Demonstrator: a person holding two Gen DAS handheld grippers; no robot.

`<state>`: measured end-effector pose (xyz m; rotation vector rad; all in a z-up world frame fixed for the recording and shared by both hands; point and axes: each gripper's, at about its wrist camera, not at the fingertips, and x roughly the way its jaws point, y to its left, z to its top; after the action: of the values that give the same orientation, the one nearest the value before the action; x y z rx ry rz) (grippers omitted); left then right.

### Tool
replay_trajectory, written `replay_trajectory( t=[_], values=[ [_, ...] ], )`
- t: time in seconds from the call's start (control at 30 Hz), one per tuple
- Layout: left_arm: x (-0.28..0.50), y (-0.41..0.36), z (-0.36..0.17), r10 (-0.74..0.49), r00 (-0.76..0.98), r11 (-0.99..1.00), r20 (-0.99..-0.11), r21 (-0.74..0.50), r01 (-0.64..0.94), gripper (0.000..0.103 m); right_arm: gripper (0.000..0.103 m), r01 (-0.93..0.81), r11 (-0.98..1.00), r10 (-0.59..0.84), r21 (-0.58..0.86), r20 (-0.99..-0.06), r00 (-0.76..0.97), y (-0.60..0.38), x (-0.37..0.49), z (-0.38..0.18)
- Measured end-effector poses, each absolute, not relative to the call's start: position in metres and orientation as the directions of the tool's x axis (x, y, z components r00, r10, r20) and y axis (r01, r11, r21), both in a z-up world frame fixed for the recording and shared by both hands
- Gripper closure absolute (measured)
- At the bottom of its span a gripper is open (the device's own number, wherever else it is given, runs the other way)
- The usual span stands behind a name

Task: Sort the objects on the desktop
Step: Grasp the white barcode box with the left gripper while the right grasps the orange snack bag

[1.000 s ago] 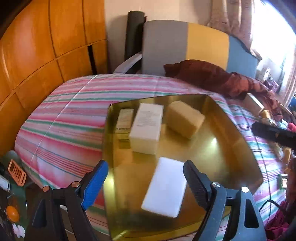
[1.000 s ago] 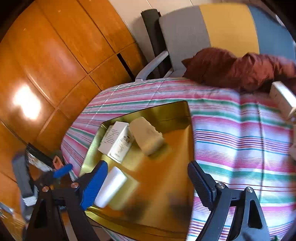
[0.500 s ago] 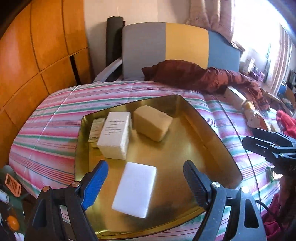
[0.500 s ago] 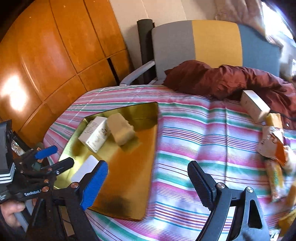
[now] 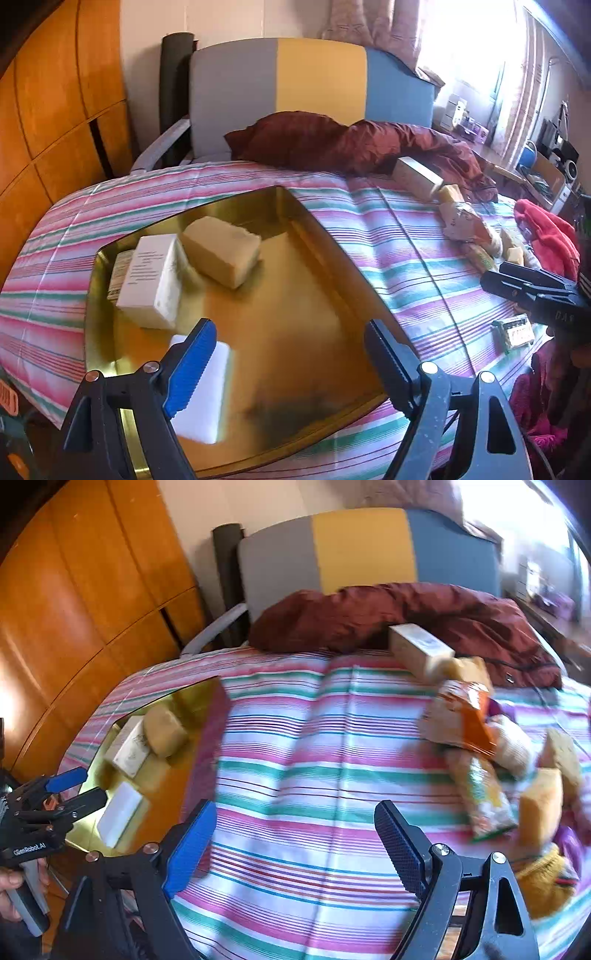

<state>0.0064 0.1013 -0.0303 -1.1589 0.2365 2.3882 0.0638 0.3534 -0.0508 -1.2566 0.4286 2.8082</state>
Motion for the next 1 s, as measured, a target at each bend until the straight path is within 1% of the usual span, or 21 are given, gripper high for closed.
replay_trajectory(
  t=[0.17, 0.27, 0.5, 0.63, 0.7, 0.77, 0.83, 1.0],
  values=[
    [0.005, 0.117, -0.027, 0.36, -0.517, -0.855, -0.777, -0.054, -0.515, 0.02, 0.015, -0.215, -0.947, -0.036, 0.24, -0.741, -0.67, 0.39, 0.074, -0.05],
    [0.004, 0.128, -0.026, 0.374, -0.501, -0.842, -0.781, -0.059, -0.536, 0.02, 0.015, -0.255, -0.929, -0.027, 0.267, -0.738, -0.674, 0.414, 0.075, -0.05],
    [-0.001, 0.154, -0.025, 0.387, -0.481, -0.822, -0.787, -0.058, -0.567, 0.02, 0.015, -0.322, -0.903, 0.016, 0.285, -0.727, -0.686, 0.461, 0.049, -0.048],
    [-0.009, 0.168, -0.027, 0.397, -0.457, -0.812, -0.796, -0.073, -0.579, 0.02, 0.013, -0.335, -0.908, 0.048, 0.252, -0.732, -0.68, 0.475, 0.024, -0.051],
    [-0.015, 0.176, -0.028, 0.396, -0.453, -0.808, -0.799, -0.07, -0.585, 0.02, 0.007, -0.341, -0.911, 0.065, 0.231, -0.736, -0.673, 0.48, 0.014, -0.054],
    [-0.02, 0.184, -0.028, 0.401, -0.444, -0.804, -0.801, -0.075, -0.59, 0.02, 0.005, -0.348, -0.917, 0.094, 0.194, -0.743, -0.663, 0.482, 0.004, -0.056],
    [-0.027, 0.195, -0.027, 0.417, -0.425, -0.794, -0.803, -0.094, -0.601, 0.02, 0.002, -0.372, -0.919, 0.155, 0.131, -0.748, -0.646, 0.482, -0.005, -0.059],
    [-0.044, 0.222, -0.022, 0.452, -0.388, -0.767, -0.803, -0.128, -0.629, 0.02, 0.001, -0.362, -0.929, 0.175, 0.08, -0.765, -0.619, 0.488, -0.025, -0.072]
  ],
)
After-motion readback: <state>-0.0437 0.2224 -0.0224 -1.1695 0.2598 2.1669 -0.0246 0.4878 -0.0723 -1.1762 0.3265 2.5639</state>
